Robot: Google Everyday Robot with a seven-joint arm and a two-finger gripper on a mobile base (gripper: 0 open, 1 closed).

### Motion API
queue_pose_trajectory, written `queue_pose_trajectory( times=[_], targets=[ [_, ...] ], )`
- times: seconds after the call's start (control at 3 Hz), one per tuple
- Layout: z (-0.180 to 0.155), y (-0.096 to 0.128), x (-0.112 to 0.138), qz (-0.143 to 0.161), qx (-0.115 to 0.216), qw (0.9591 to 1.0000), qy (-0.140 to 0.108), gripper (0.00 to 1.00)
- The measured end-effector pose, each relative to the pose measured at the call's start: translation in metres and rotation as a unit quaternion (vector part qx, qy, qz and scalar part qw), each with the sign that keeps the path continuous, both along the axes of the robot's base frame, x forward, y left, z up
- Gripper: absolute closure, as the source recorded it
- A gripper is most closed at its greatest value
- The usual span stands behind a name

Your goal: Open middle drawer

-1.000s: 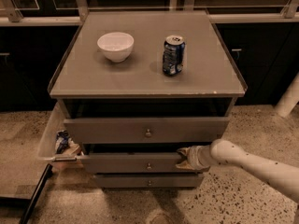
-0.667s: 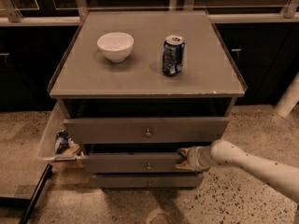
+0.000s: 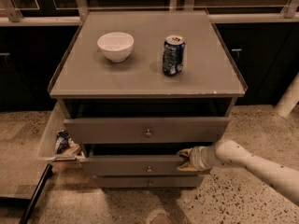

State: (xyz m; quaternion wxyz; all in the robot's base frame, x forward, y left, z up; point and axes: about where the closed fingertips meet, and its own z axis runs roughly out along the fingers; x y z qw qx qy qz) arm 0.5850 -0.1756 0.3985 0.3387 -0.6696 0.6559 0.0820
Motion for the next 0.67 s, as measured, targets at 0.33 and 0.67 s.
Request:
queue_pose_trajectory(
  times=[0.33,0.67],
  targets=[
    [0.0047,-0.0139,-0.0232,0.005,0.030,0.9994,0.017,0.76],
    [0.0077,-0.0153,-0.0304,0.009,0.035,0.9992,0.019,0.98]
  ],
)
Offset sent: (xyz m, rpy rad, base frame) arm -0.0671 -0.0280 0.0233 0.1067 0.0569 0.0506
